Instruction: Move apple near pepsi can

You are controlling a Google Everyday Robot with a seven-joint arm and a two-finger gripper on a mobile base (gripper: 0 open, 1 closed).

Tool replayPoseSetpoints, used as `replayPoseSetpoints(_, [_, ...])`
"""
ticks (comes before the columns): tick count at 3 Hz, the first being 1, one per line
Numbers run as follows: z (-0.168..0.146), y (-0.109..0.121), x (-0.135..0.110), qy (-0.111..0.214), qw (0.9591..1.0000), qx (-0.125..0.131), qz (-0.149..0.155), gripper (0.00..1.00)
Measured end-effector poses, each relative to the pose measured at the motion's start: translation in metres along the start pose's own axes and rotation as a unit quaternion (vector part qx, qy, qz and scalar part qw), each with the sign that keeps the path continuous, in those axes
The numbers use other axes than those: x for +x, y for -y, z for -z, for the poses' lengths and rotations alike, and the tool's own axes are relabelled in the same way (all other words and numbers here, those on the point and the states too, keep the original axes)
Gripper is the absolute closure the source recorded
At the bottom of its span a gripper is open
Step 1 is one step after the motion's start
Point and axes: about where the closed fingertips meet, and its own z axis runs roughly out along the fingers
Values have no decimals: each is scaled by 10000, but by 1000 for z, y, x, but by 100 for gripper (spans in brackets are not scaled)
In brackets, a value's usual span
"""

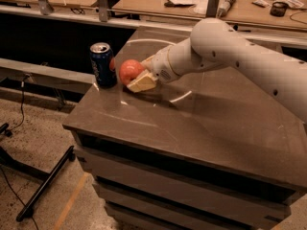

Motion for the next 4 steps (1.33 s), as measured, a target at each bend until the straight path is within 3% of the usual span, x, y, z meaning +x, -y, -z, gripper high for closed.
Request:
replayPoseSetpoints(1, [-1,-1,-1,1,10000,-13,5,5])
replayPoseSetpoints(2, [1,-6,-7,-5,10000,-33,79,0])
replayPoseSetpoints(4, [7,-7,-10,-48,9999,16,116,0])
